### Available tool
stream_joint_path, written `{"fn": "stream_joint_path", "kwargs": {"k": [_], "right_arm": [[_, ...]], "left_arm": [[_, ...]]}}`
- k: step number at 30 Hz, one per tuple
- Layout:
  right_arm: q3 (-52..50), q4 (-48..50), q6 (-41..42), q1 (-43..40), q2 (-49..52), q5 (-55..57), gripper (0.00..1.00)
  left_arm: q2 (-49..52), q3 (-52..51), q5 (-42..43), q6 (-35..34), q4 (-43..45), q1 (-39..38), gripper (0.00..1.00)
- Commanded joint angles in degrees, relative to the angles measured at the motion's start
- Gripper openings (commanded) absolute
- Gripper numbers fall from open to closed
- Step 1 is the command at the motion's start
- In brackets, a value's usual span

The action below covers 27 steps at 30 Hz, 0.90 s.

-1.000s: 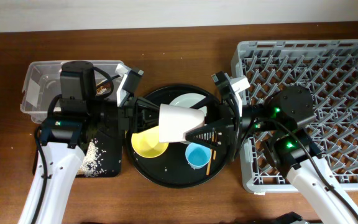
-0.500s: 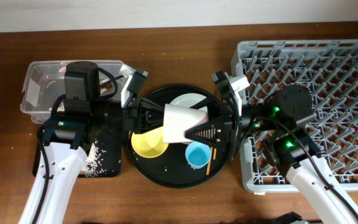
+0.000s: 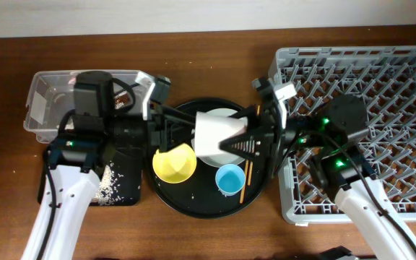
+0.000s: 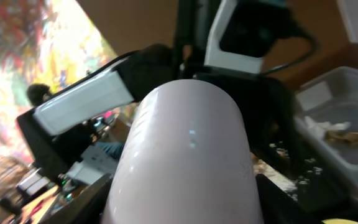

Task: Sort waste into correct bins and load items into the dishwasher rack
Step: 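Open the left gripper and carry the pink cup right to the rack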

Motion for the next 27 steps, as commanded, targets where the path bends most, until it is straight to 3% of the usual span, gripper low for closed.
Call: {"fn": "stream_joint_path", "kwargs": {"k": [1,21,27], "right_arm": [[1.03,-0.52,-0.83,-2.69,-0.76,-1.40,0.55],[2.32,-1.40,3.96,-27.19,12.11,20.68,0.53],[10.19,-14.08,-3.04,-29.68,13.70,26.93,0.53]], "left_arm": [[0.11,0.70,-8.33,0.28,-0.26,4.35,0.44],[0.11,0.68,-11.34,0.37,-6.03,6.47,0.44],[0.11,0.68,-11.72,0.35,-6.38,6.47,0.44]]}}
